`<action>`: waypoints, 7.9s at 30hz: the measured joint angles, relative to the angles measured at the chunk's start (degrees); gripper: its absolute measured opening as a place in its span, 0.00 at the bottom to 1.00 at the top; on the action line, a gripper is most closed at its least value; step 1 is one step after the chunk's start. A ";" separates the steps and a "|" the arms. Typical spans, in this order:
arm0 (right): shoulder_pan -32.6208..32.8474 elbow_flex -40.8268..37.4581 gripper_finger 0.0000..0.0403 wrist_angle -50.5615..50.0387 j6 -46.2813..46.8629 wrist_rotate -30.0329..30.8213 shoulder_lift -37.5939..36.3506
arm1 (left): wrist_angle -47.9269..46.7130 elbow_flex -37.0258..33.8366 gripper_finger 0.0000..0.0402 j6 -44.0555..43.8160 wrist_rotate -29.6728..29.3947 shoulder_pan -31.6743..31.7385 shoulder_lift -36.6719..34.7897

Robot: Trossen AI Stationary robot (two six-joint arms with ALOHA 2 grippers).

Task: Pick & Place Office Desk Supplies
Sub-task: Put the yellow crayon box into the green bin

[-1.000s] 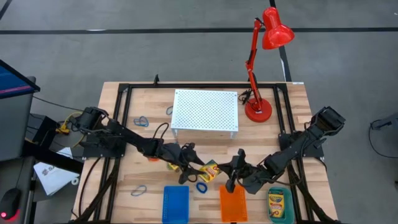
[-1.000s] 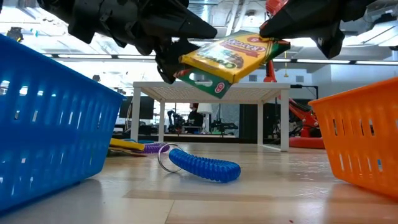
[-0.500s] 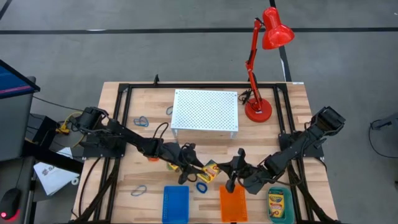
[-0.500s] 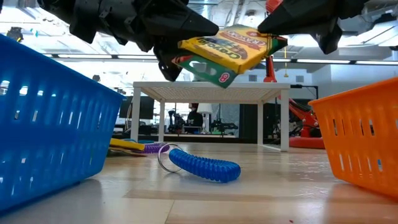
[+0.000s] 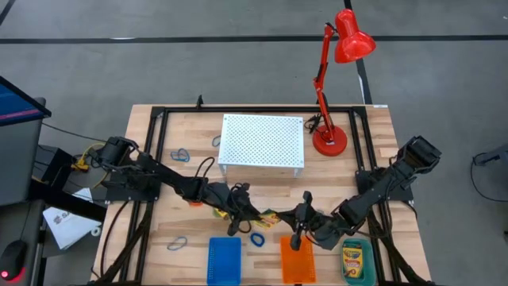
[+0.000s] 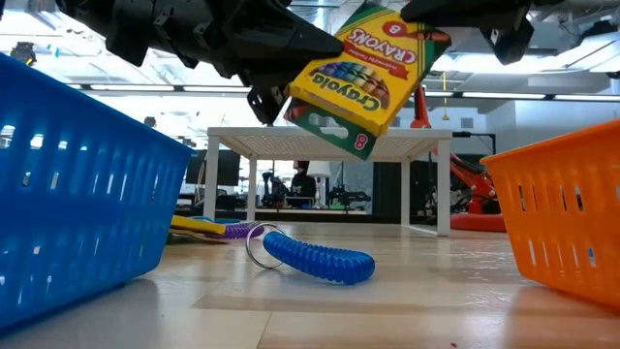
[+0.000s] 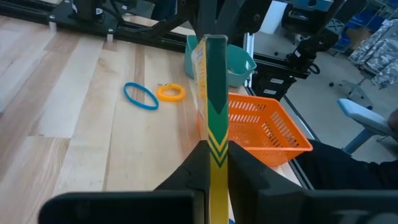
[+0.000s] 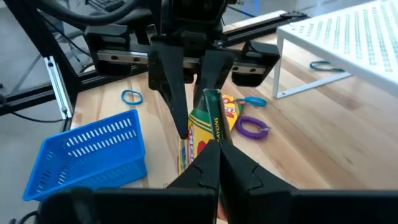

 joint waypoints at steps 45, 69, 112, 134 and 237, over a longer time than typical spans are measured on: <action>8.94 0.00 0.37 9.18 -14.14 13.14 0.09 | 17.66 0.09 0.05 5.61 -3.49 -1.03 0.00; 8.05 -0.02 0.37 10.82 -14.36 11.75 0.09 | 20.04 0.11 0.05 6.88 -1.40 -2.80 -0.06; 8.20 -0.02 0.06 16.59 -21.72 8.95 0.09 | 15.16 0.11 0.23 11.96 -3.20 -2.73 -0.26; 8.91 3.92 0.06 -42.45 32.55 -3.17 -12.64 | -7.87 -14.38 0.31 15.76 -22.14 -8.28 -32.14; 5.71 49.25 0.25 -99.62 54.11 -73.09 29.46 | 3.26 -25.66 0.32 17.60 -19.94 -8.35 -38.62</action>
